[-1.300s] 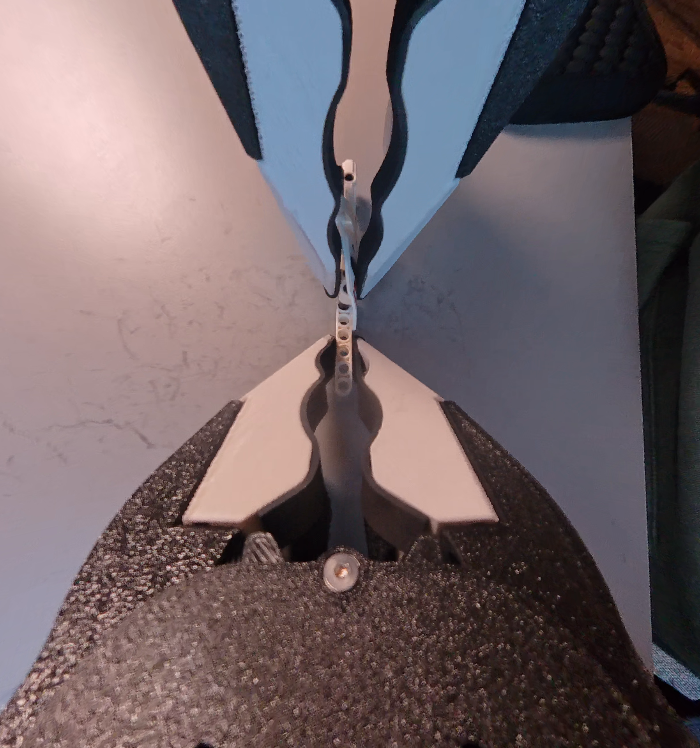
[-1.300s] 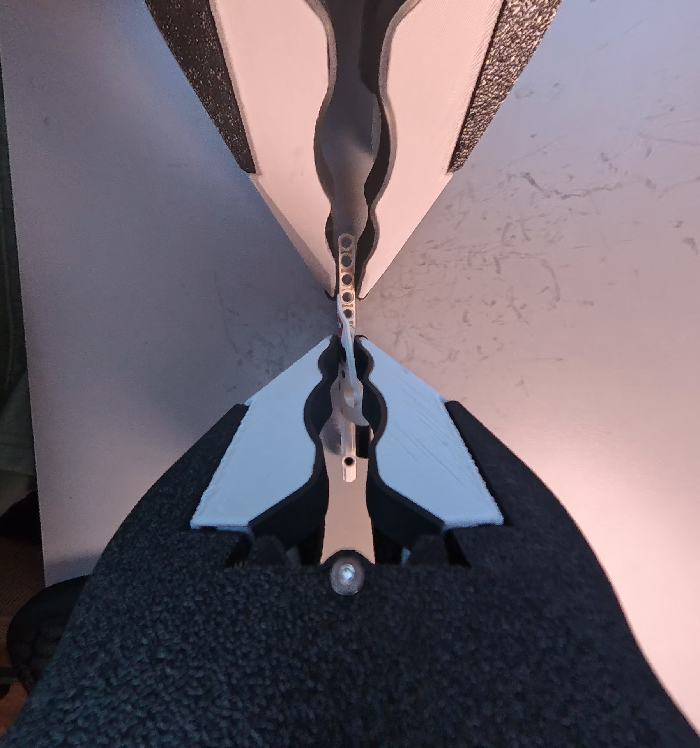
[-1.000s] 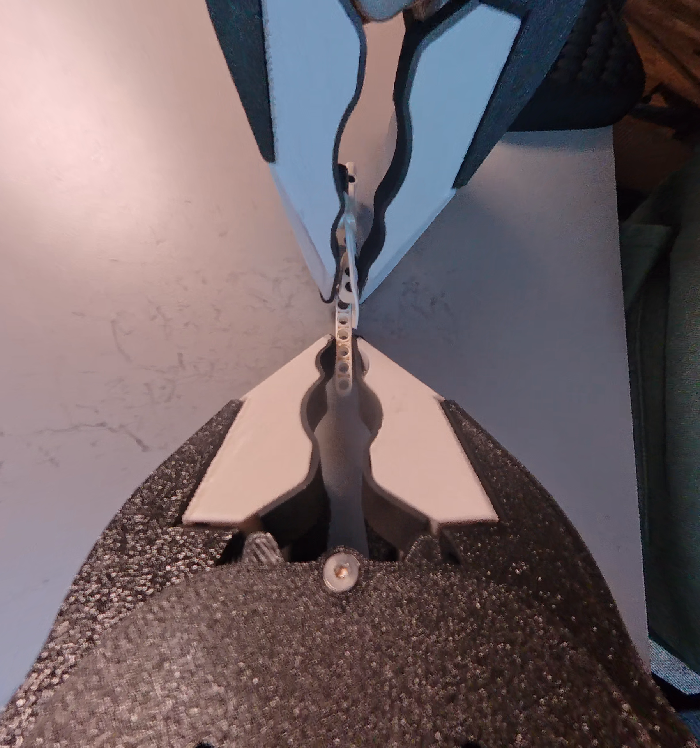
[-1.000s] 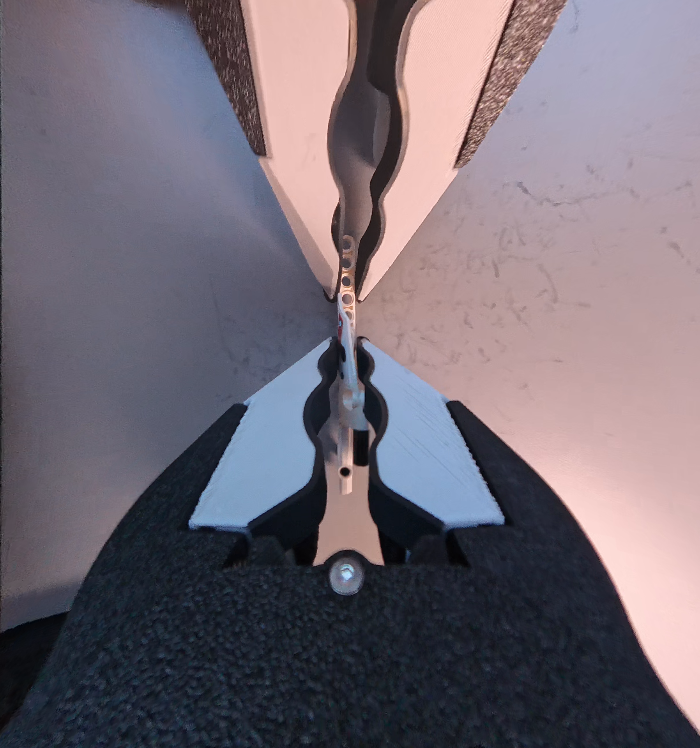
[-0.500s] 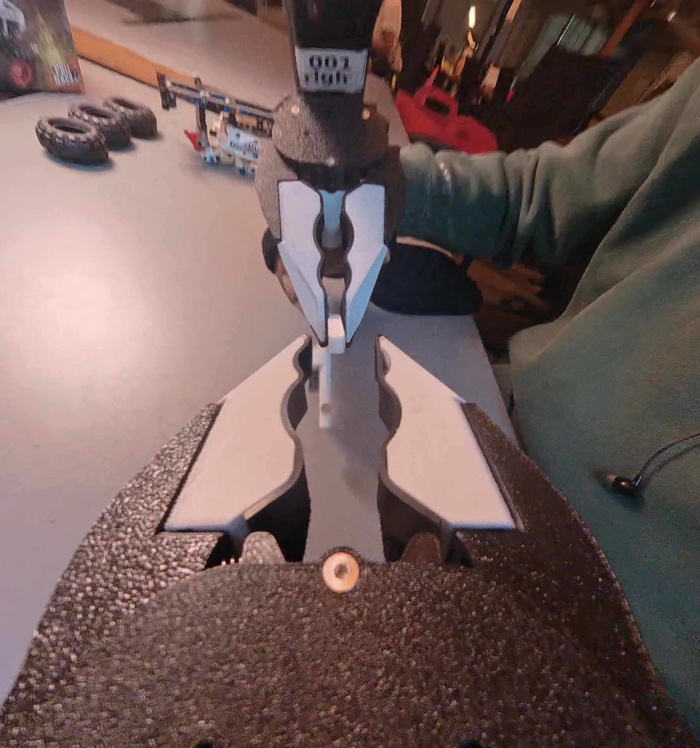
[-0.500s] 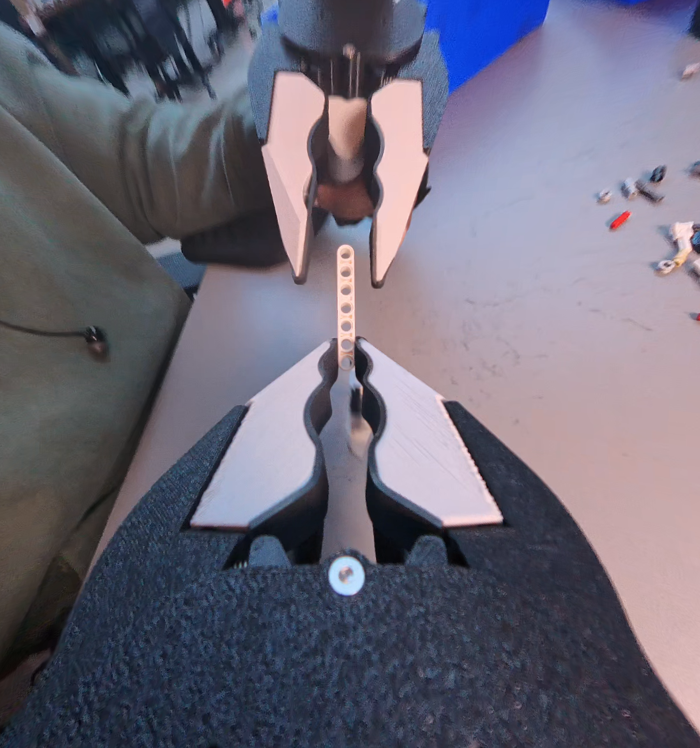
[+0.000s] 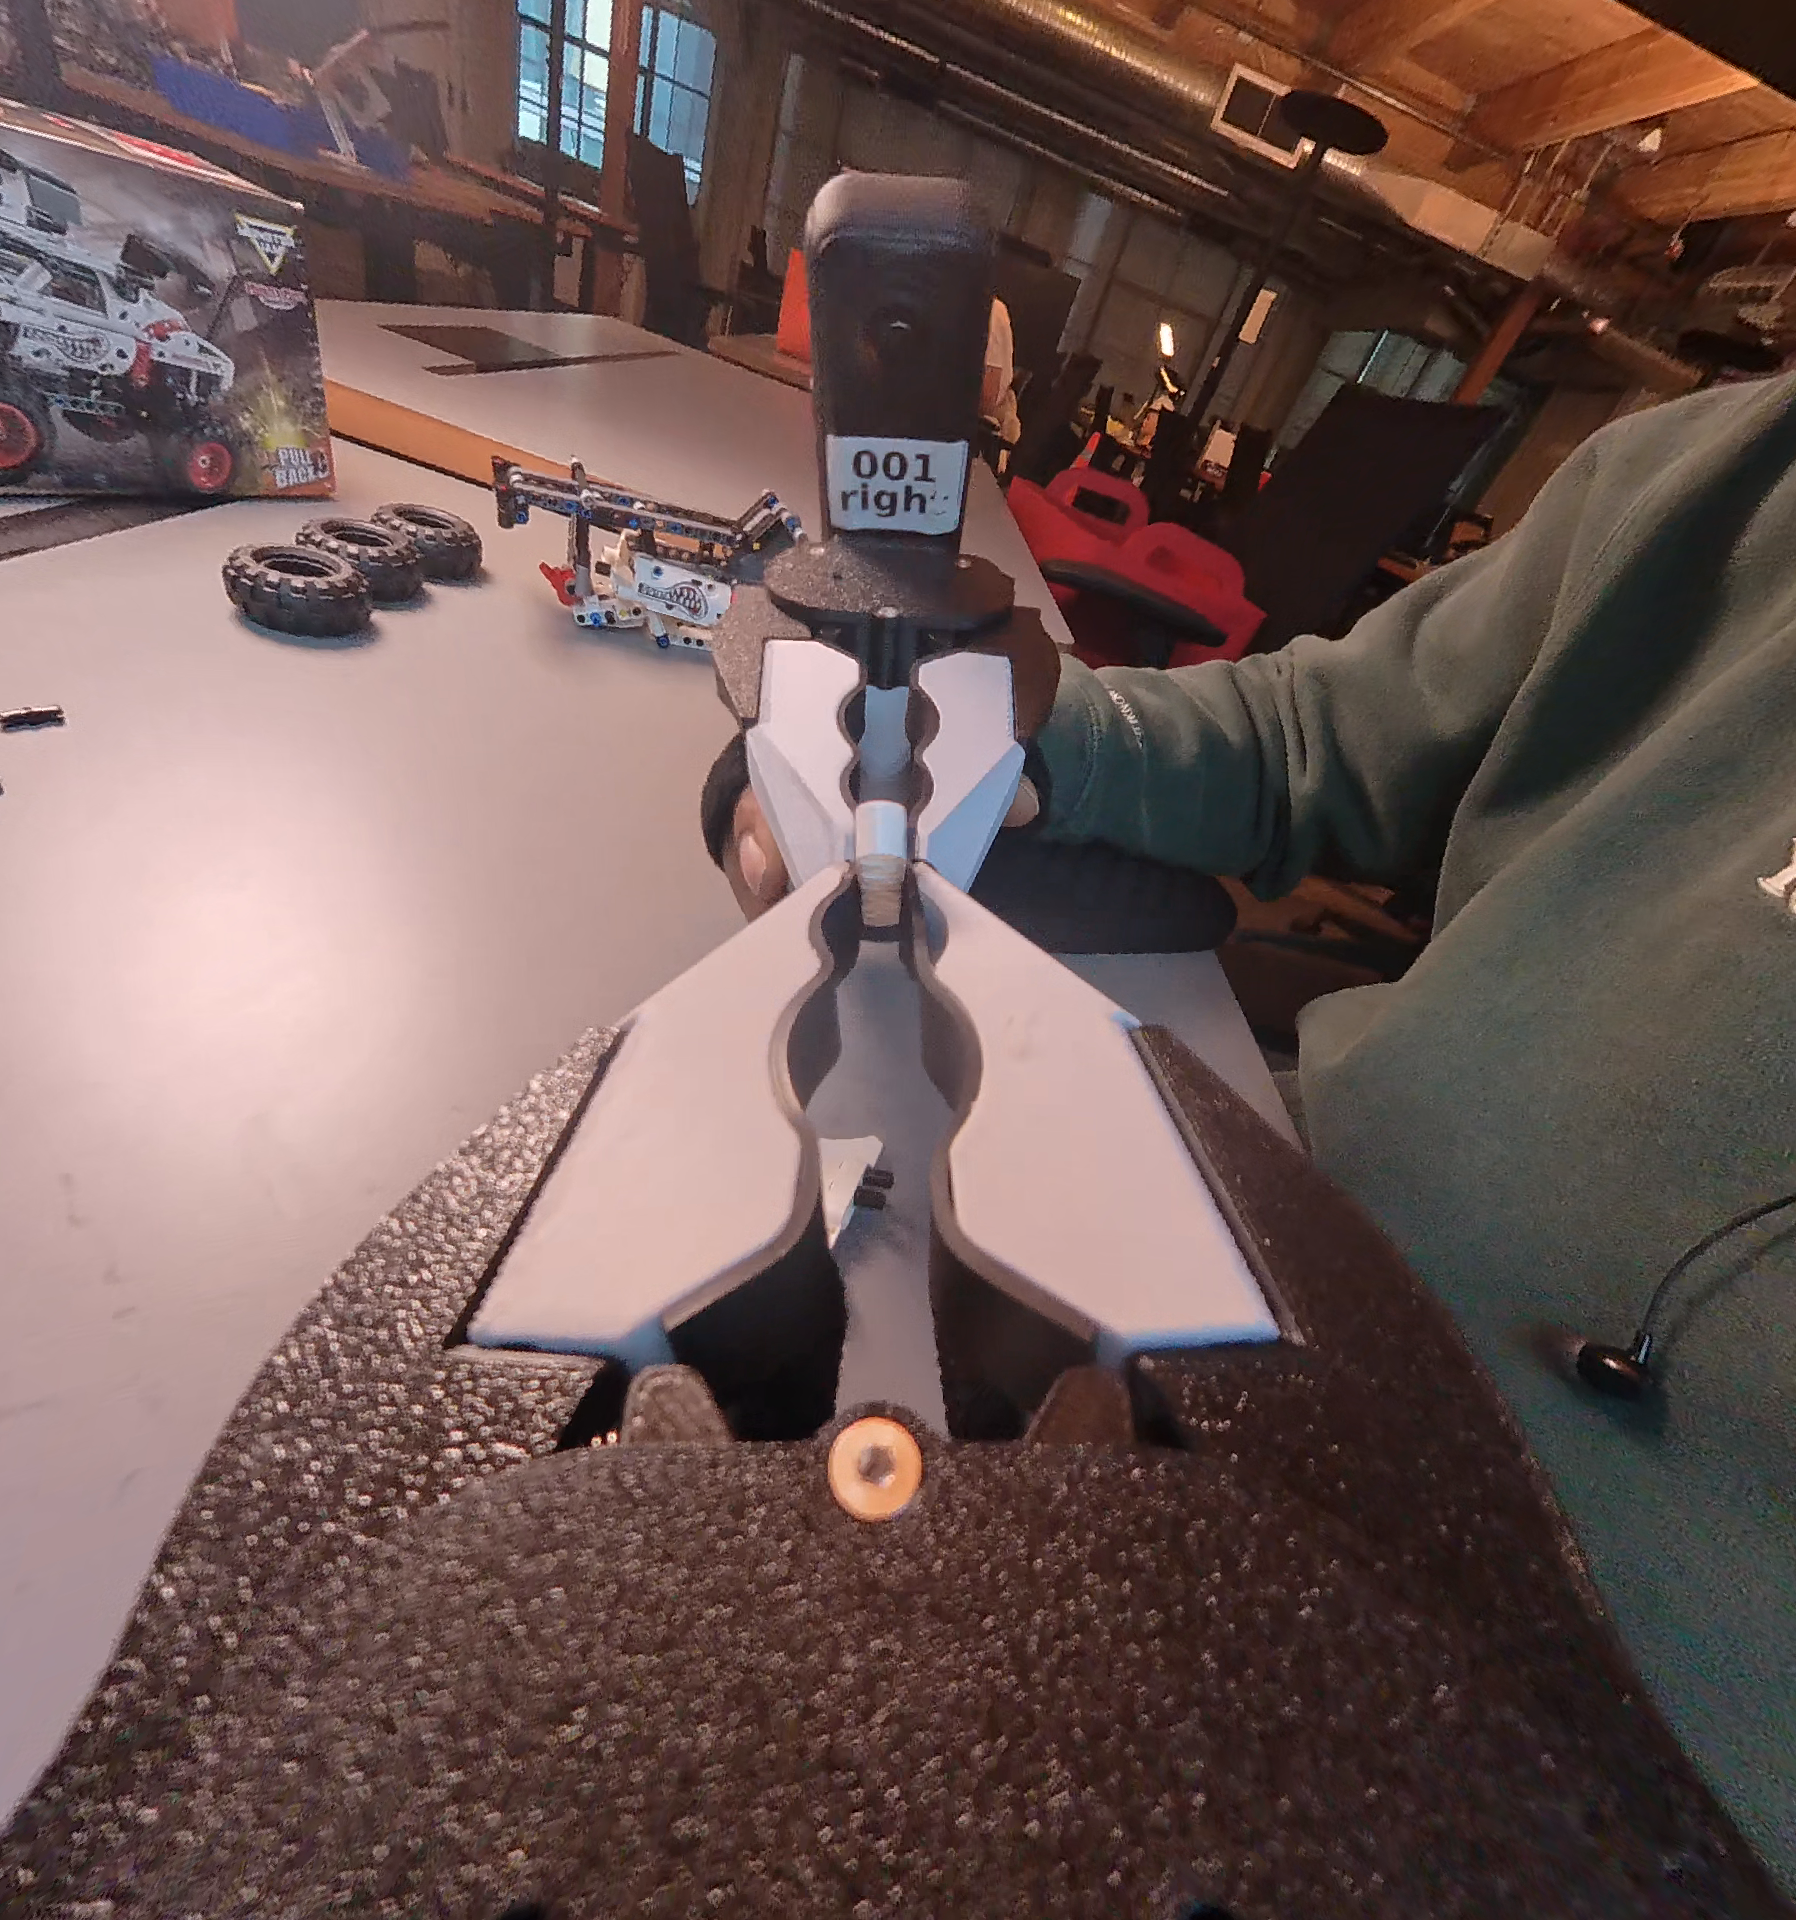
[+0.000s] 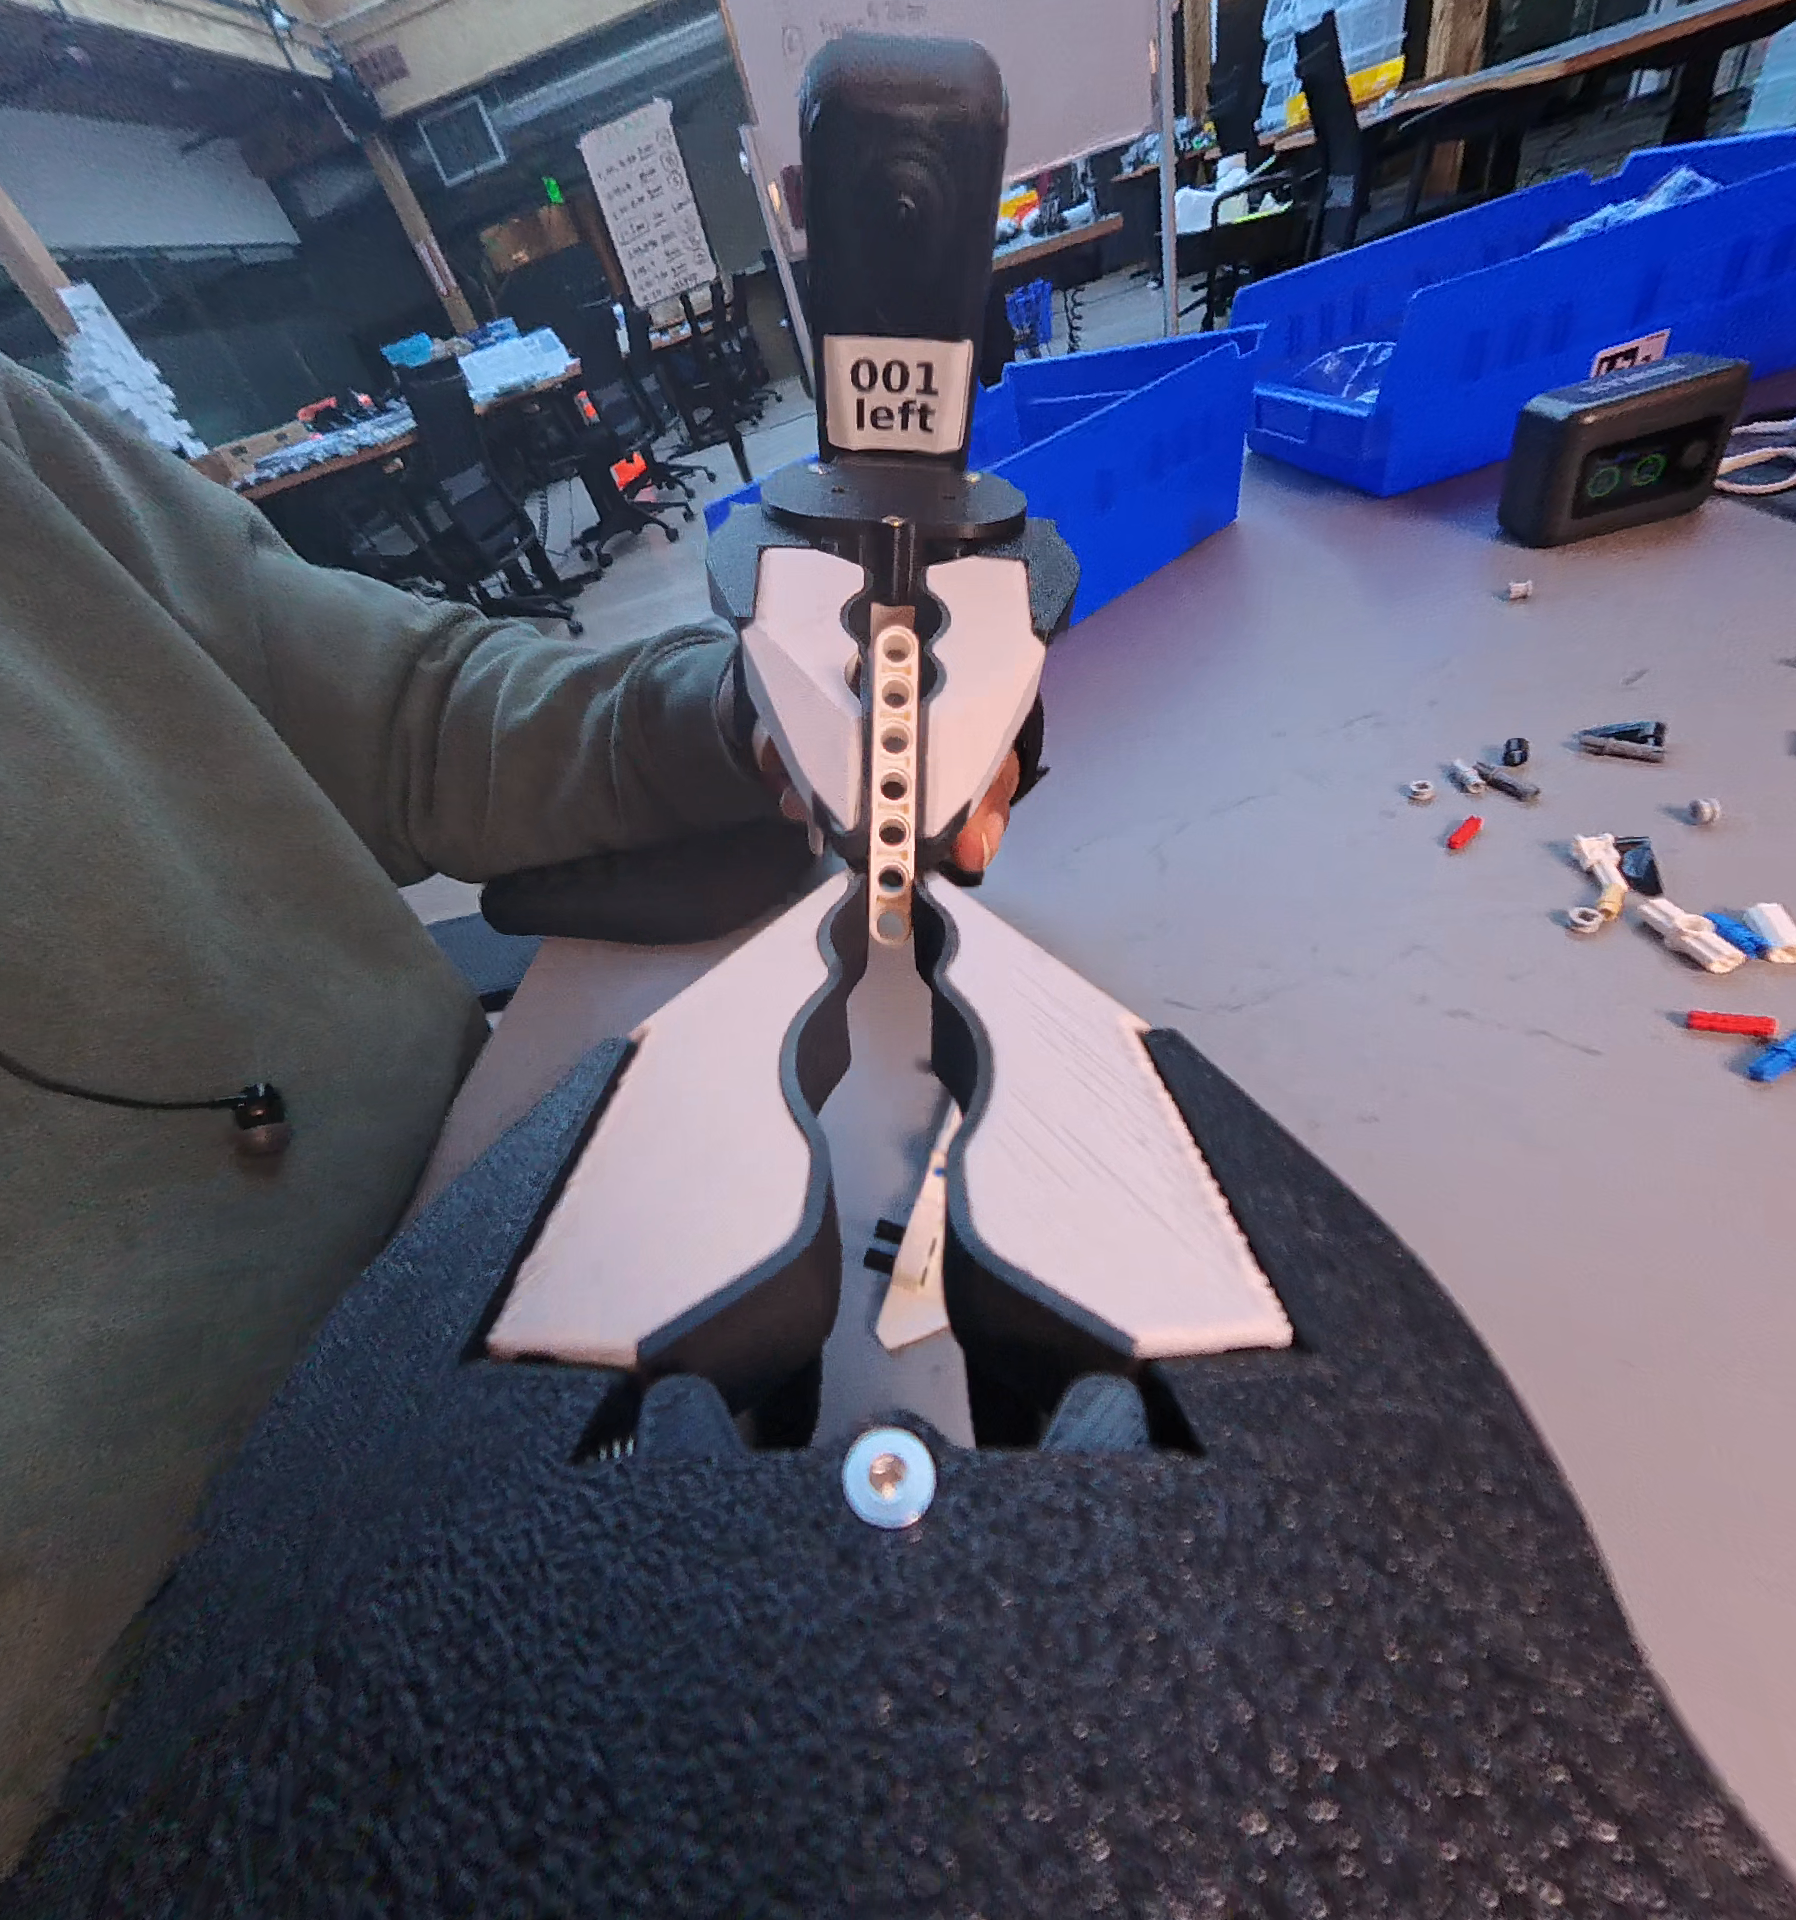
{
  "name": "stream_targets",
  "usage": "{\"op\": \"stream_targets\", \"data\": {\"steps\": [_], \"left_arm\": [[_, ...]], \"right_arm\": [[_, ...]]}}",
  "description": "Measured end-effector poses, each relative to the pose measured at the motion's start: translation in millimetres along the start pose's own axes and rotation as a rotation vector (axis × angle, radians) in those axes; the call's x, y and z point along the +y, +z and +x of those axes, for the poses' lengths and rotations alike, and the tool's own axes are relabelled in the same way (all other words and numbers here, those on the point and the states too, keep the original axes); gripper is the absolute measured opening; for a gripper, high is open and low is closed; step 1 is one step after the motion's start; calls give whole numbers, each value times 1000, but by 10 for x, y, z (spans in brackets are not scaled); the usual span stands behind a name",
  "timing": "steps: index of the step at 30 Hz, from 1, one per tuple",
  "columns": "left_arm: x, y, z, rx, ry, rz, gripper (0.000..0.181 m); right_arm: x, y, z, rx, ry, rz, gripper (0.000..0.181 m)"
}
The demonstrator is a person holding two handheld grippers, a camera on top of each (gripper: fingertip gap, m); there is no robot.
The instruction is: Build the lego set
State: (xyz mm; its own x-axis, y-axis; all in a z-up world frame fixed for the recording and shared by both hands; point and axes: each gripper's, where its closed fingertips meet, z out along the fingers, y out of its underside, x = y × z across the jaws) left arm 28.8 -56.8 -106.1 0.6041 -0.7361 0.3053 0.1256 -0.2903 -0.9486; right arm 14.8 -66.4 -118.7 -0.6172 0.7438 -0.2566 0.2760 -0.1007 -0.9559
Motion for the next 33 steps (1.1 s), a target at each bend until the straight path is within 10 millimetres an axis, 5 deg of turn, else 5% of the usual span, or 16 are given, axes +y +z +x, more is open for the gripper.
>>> {"op": "stream_targets", "data": {"steps": [4, 7, 13, 17, 28, 33], "left_arm": [[88, -145, -109, -62, 64, -115, 7], [313, -220, -179, -121, 157, -293, 7], [864, -301, -74, -89, 262, -649, 7], [971, -230, 53, -34, 264, -688, 7], [938, -134, -210, -127, 270, -599, 7], [986, -113, -302, -185, 310, -629, 7]], "right_arm": [[475, -103, 169, 140, -287, -347, 26], [827, -188, 61, 83, -343, -539, 27], [1059, -146, 17, 65, -404, -665, 26], [1083, -80, 73, 96, -370, -677, 16], [947, -310, 59, 95, -70, -632, 14], [840, -227, -58, 49, 61, -558, 7]]}}
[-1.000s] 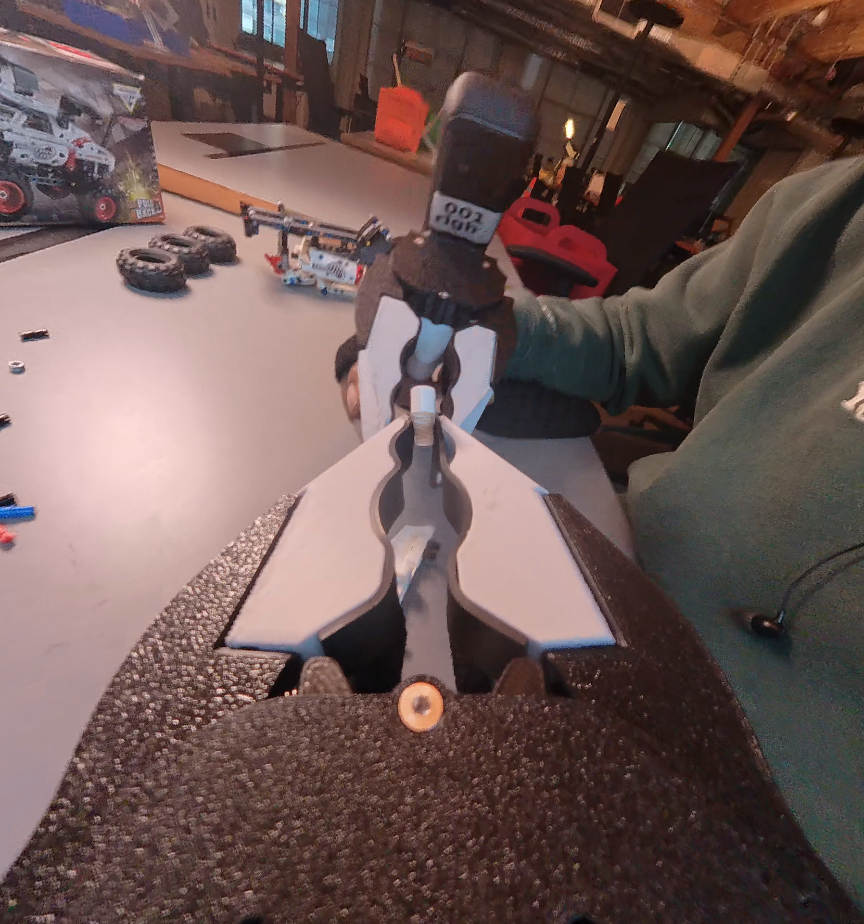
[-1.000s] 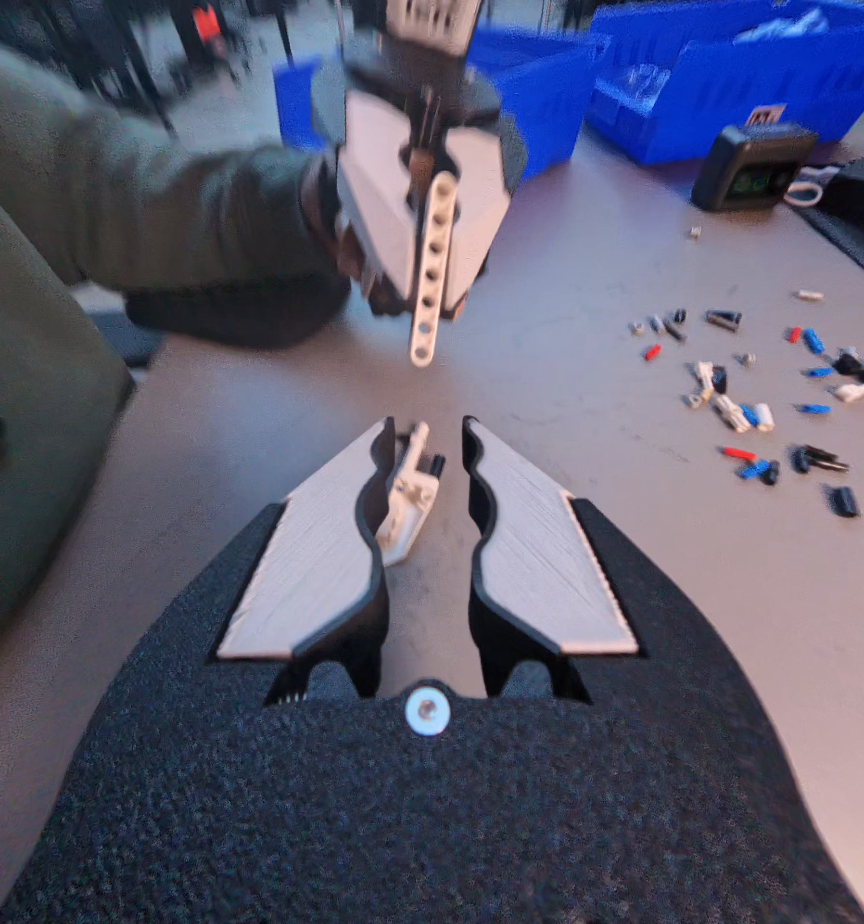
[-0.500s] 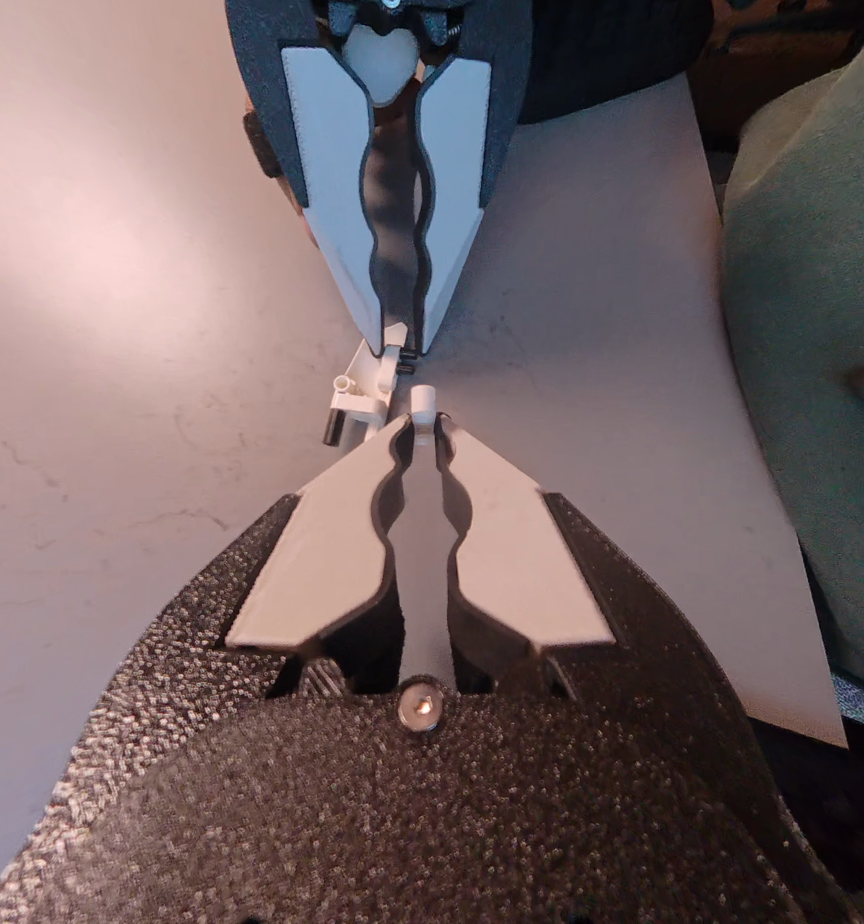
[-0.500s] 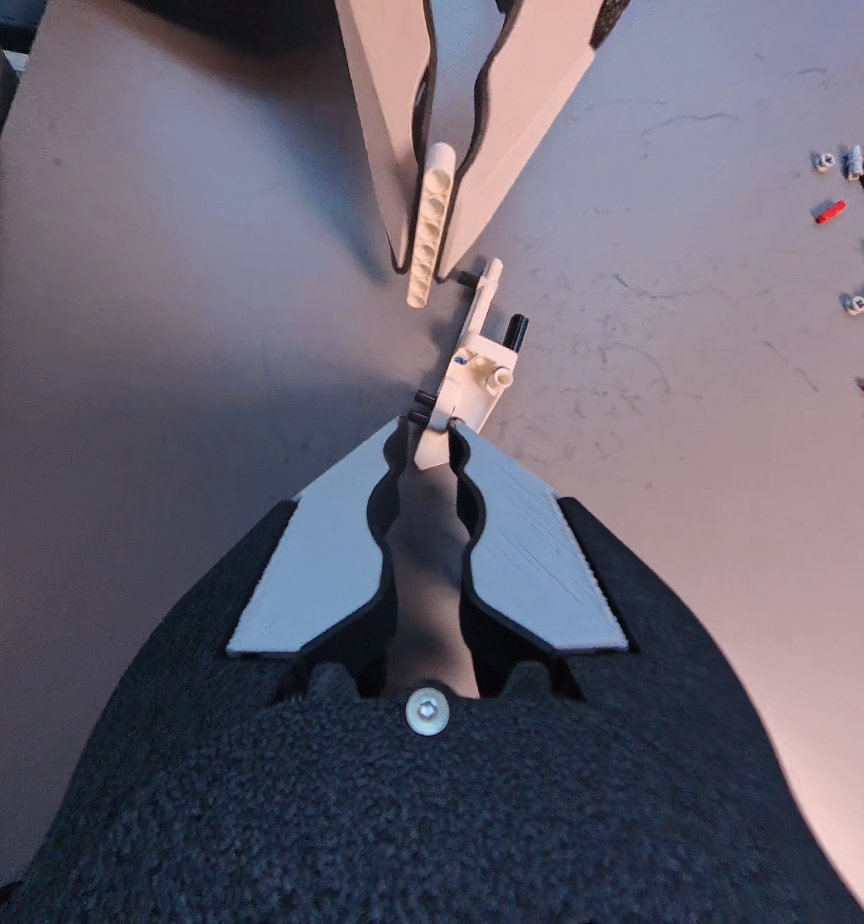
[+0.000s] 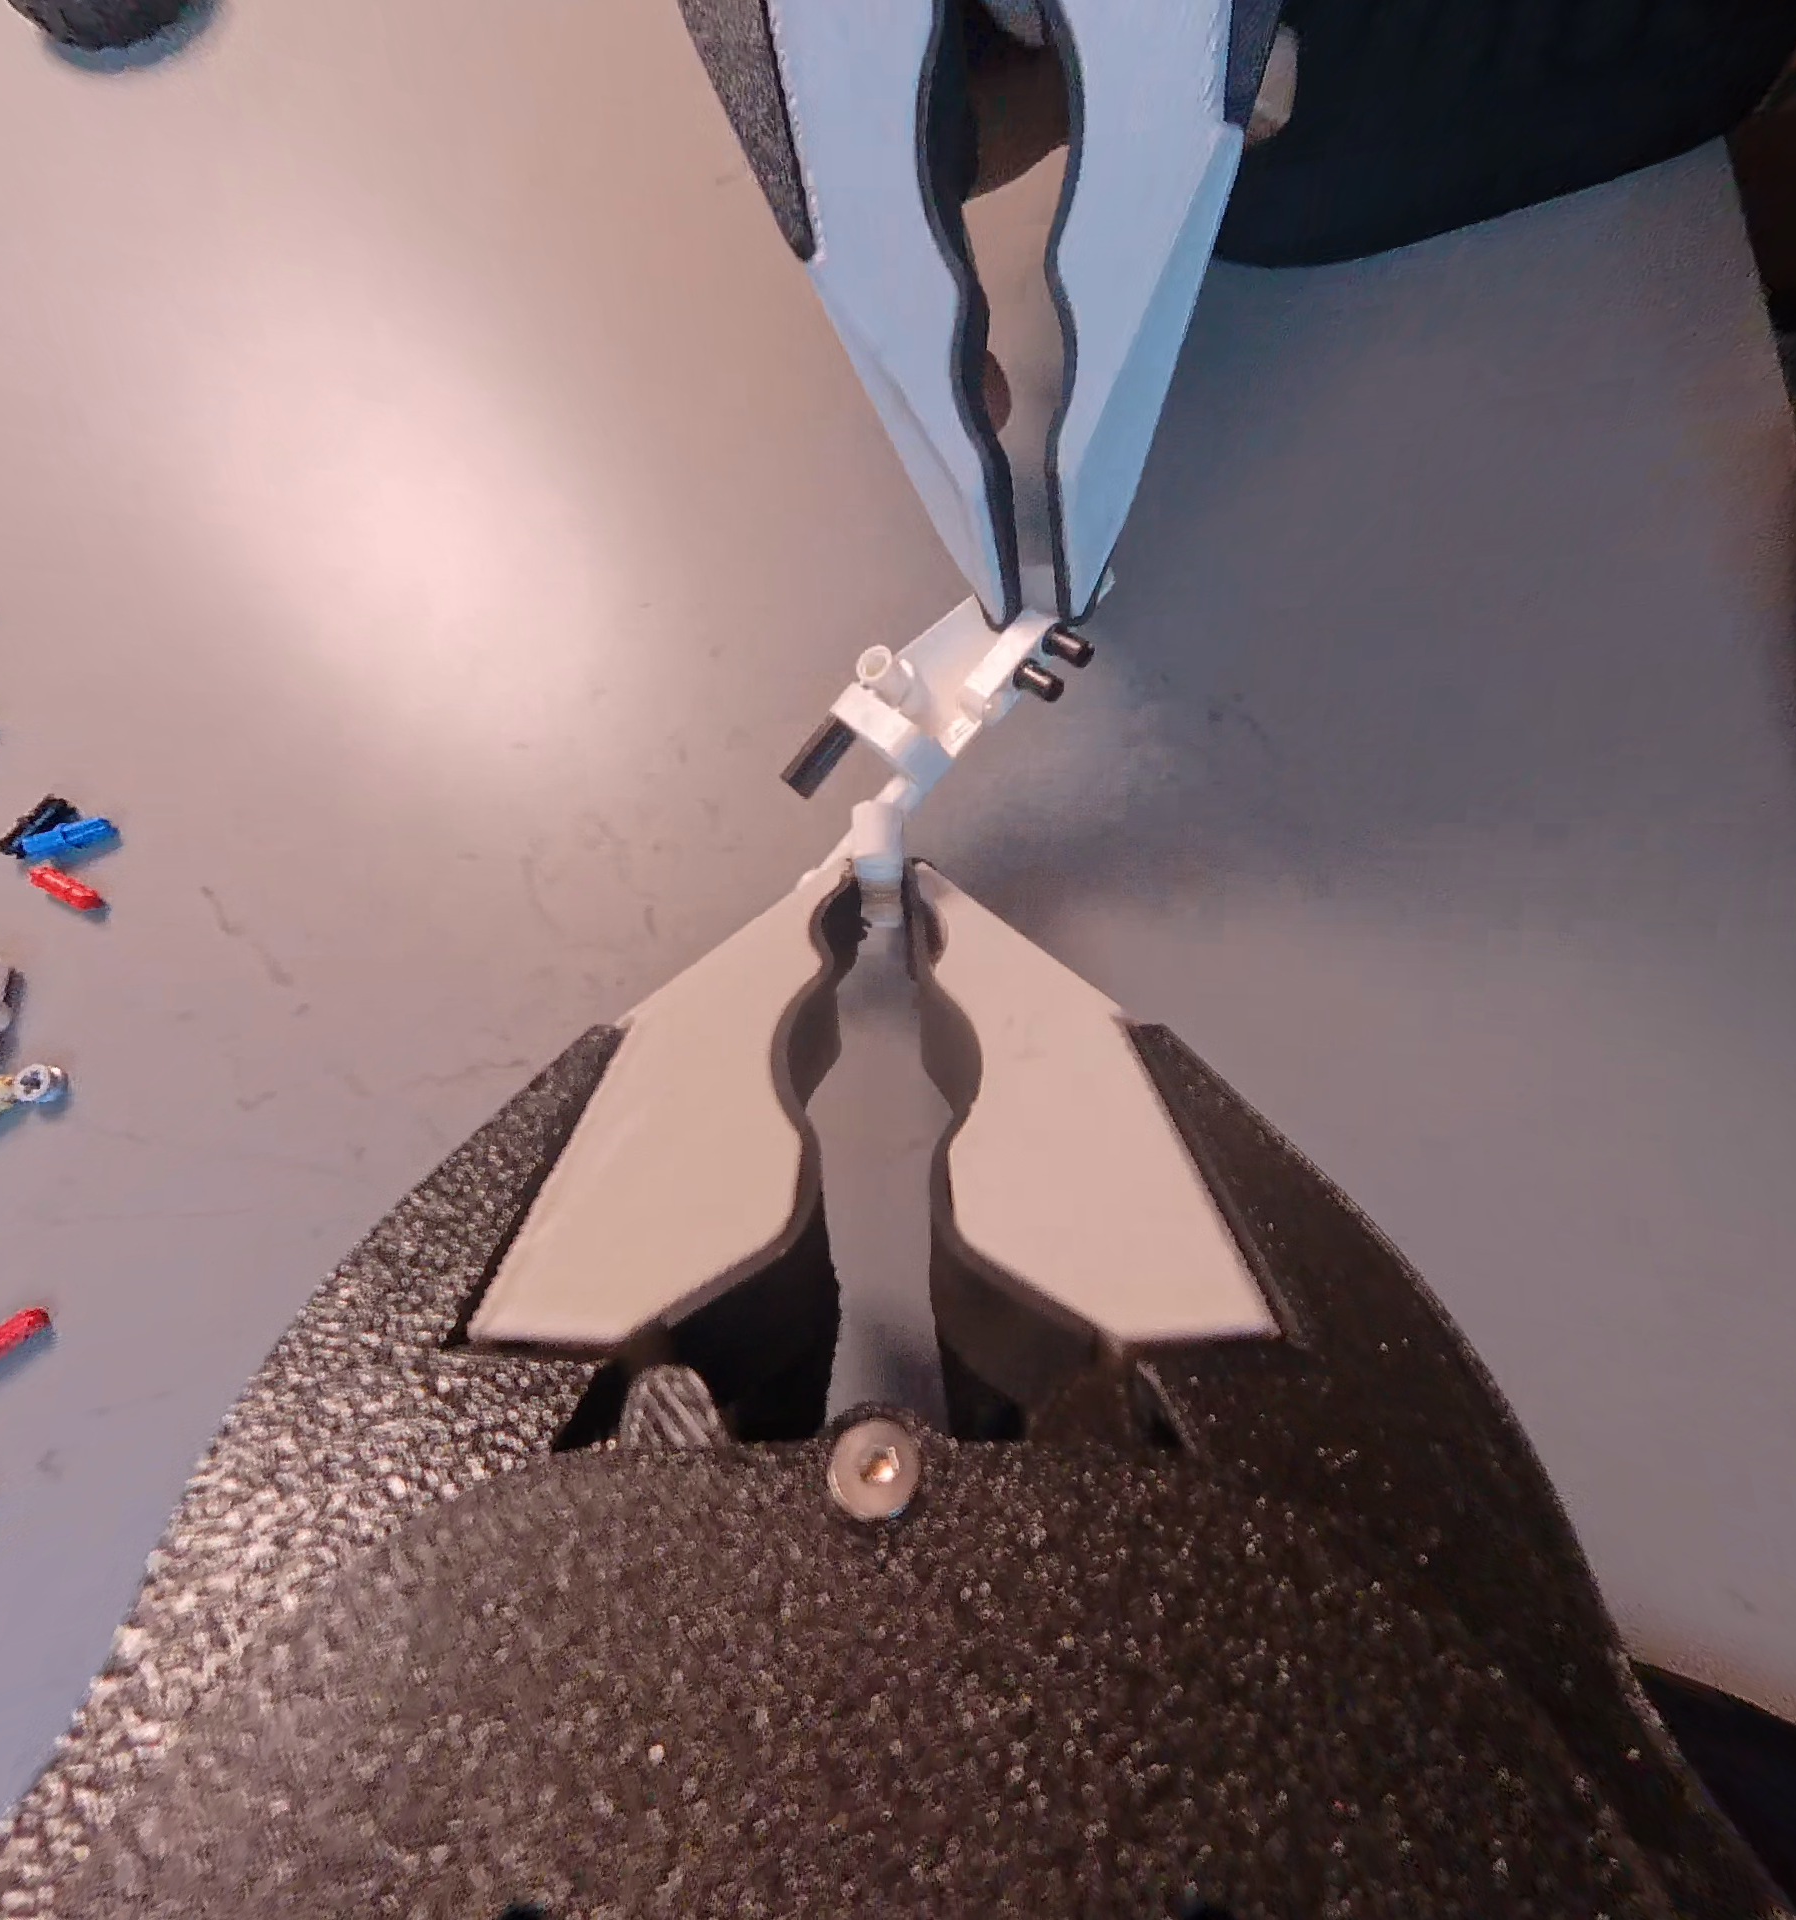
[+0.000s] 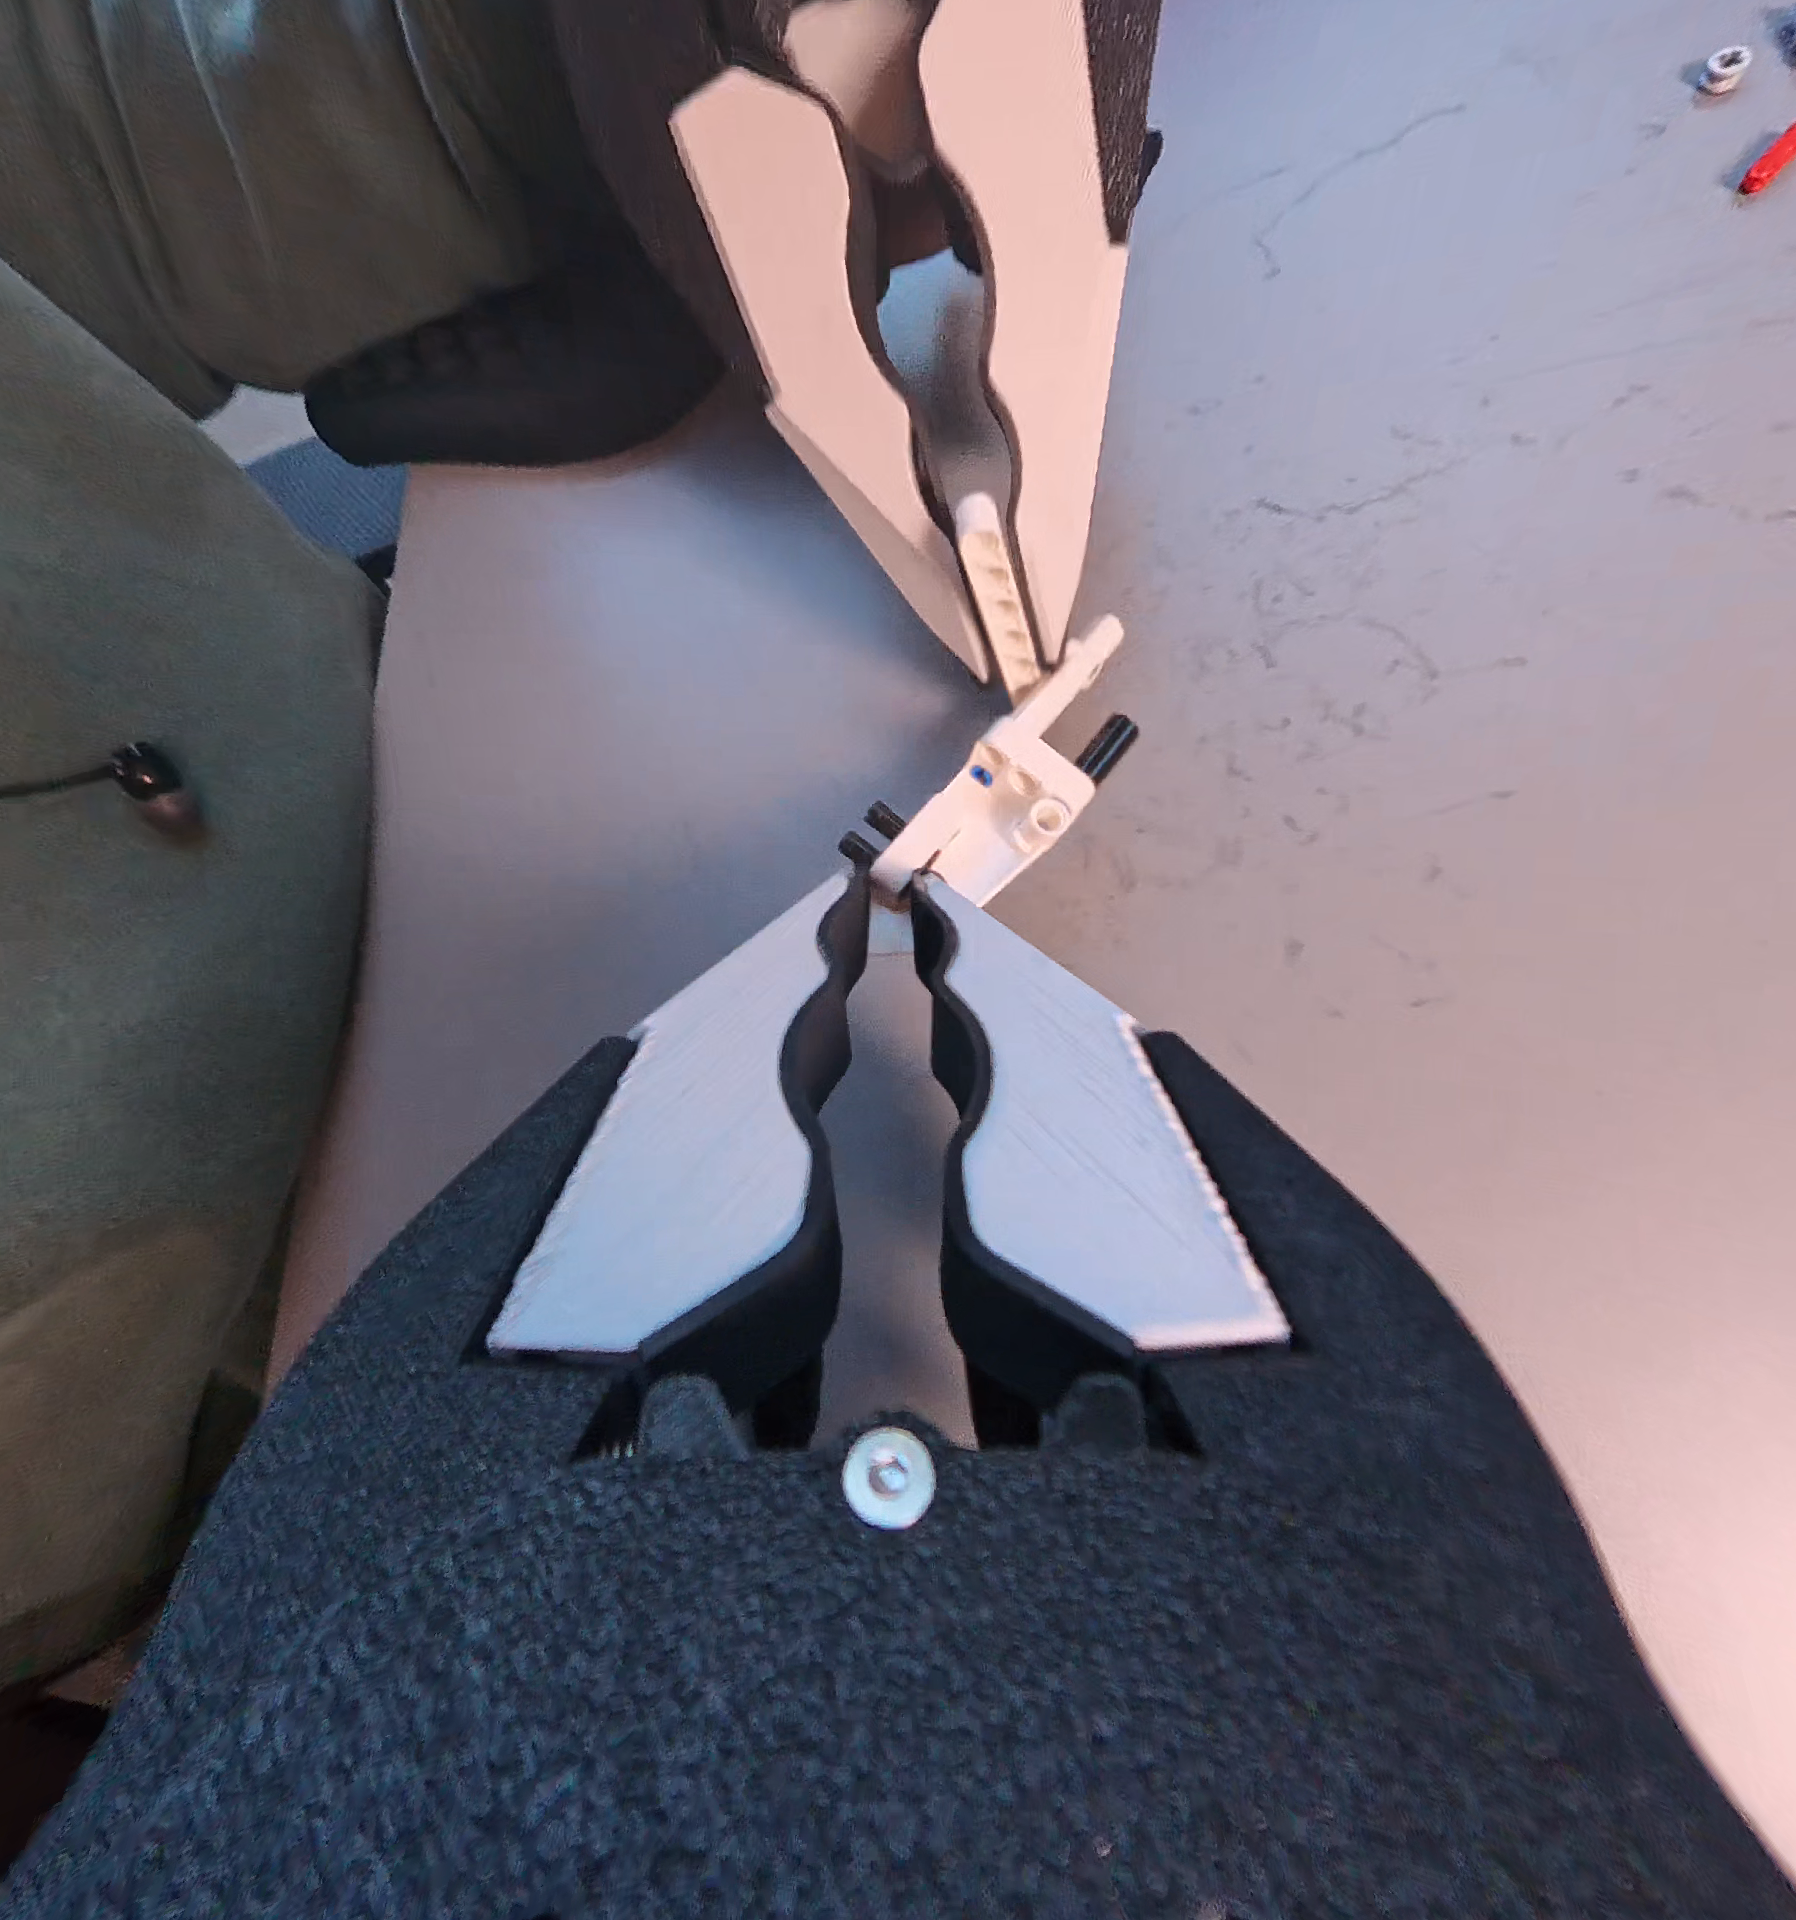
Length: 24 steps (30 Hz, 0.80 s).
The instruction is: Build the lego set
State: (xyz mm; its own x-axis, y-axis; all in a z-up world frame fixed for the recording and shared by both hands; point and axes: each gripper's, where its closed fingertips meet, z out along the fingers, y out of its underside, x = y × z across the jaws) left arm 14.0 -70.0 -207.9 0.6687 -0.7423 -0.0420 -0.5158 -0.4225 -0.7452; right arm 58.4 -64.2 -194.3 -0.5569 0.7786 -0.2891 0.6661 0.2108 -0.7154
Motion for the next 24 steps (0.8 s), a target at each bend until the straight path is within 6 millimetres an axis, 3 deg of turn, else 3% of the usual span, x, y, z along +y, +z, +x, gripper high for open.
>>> {"op": "stream_targets", "data": {"steps": [9, 13, 17, 20, 23, 24], "left_arm": [[1, 46, 1, -19, 26, -2, 7], [4, 24, -6, -27, 50, -2, 7], [19, 27, 0, -31, 87, -6, 7], [9, 28, 7, -35, 107, -2, 7], [-34, 3, 34, -38, 135, 20, 7], [-61, -10, 43, -43, 149, 32, 7]], "right_arm": [[-133, -31, -28, -35, -18, 106, 0], [-42, -34, 193, 166, -281, 69, 0], [-81, 2, 272, 216, -367, 64, 17], [-103, 119, 249, 149, -376, 16, 24], [11, 258, 361, 154, -378, -97, 8], [-2, 250, 301, 98, -332, -88, 7]]}}
